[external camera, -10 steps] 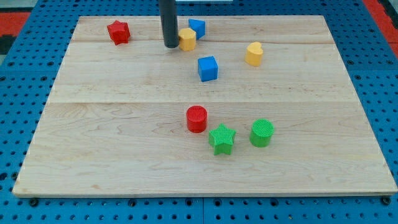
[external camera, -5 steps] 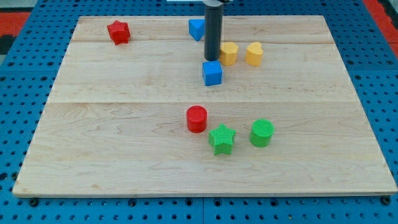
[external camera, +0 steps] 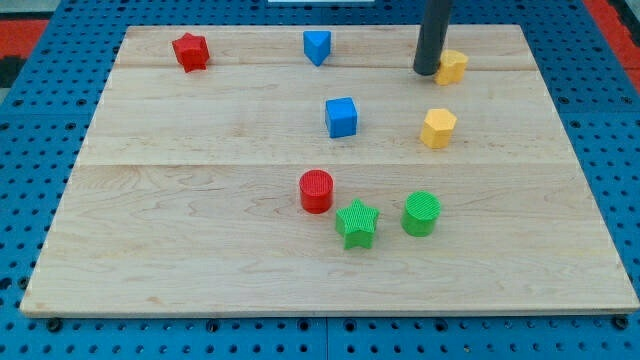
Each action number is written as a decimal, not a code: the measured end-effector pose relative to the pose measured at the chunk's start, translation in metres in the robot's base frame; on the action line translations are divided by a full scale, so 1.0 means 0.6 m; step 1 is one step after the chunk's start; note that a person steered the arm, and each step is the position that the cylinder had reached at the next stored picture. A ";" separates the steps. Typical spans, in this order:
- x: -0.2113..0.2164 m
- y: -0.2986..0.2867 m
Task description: Move the yellow blocks towards the right center of the boaard
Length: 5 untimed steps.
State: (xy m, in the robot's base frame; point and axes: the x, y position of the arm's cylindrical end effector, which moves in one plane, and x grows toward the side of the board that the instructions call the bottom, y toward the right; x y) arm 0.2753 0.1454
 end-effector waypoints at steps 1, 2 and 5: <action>-0.042 0.006; -0.069 0.017; 0.095 0.078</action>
